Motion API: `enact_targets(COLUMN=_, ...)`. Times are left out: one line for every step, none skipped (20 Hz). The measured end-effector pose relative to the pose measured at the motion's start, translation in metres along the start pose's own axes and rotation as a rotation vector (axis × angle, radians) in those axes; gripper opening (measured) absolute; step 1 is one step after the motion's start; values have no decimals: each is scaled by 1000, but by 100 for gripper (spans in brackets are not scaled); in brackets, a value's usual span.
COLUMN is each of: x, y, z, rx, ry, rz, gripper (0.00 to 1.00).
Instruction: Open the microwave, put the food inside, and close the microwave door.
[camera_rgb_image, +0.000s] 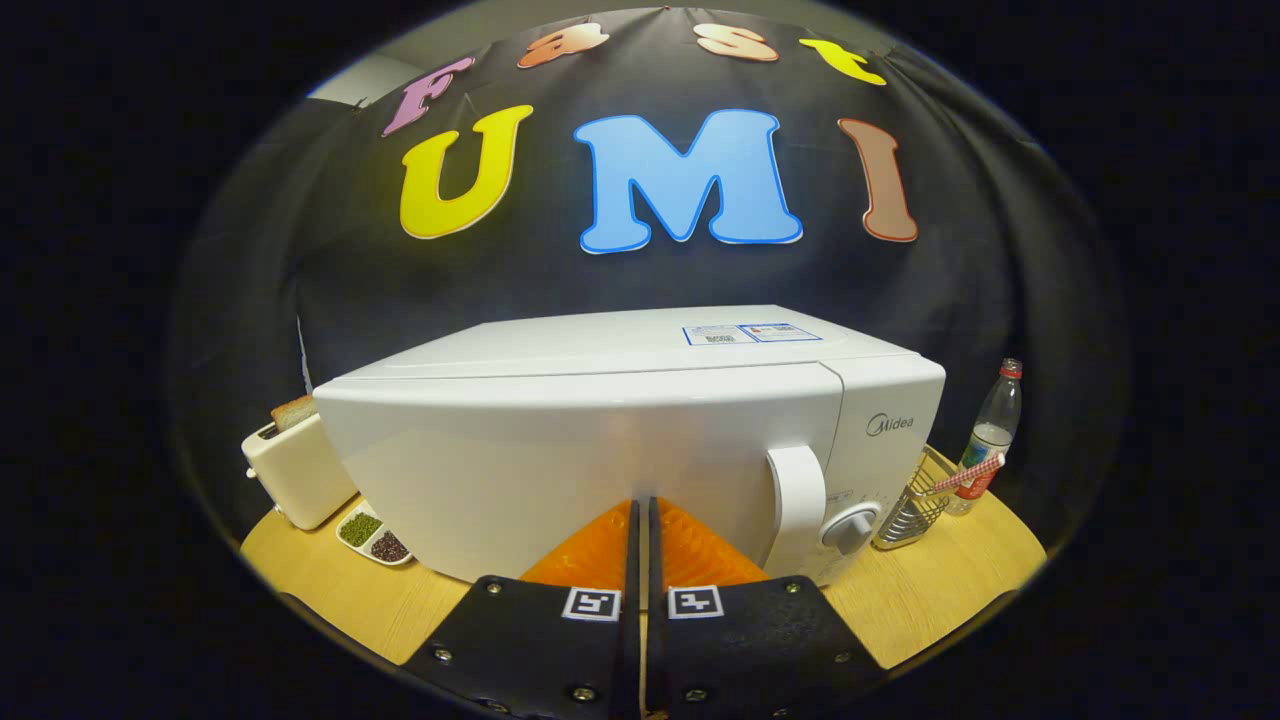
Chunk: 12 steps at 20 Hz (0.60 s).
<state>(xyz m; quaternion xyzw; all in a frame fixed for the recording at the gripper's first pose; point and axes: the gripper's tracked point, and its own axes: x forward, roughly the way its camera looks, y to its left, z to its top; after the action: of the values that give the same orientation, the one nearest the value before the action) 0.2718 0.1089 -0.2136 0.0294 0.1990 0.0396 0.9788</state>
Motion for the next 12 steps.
enact_targets(x=-6, y=3, z=4, rx=1, ry=-11, rz=10, gripper=3)
enact_targets(x=-15, y=2, z=9, rx=-10, ry=-26, rz=1, gripper=3)
enact_targets(x=-26, y=2, z=16, rx=-15, ry=-45, rz=4, gripper=3)
enact_targets(x=-37, y=3, z=20, rx=-16, ry=-63, rz=8, gripper=3)
enact_targets(x=-49, y=3, z=25, rx=-21, ry=-81, rz=7, gripper=3)
enact_targets(x=-61, y=2, z=29, rx=-25, ry=-98, rz=5, gripper=3)
enact_targets(x=-73, y=1, z=32, rx=-28, ry=-112, rz=3, gripper=3)
enact_targets(x=-85, y=1, z=35, rx=-29, ry=-124, rz=4, gripper=3)
enact_targets(x=-98, y=0, z=38, rx=-35, ry=-137, rz=3, gripper=3)
enact_targets(x=-110, y=-1, z=41, rx=-41, ry=-149, rz=-1, gripper=3)
enact_targets(x=-122, y=-2, z=44, rx=-46, ry=-160, rz=-1, gripper=3)
enact_targets(x=-134, y=-2, z=44, rx=-52, ry=-168, rz=0, gripper=3)
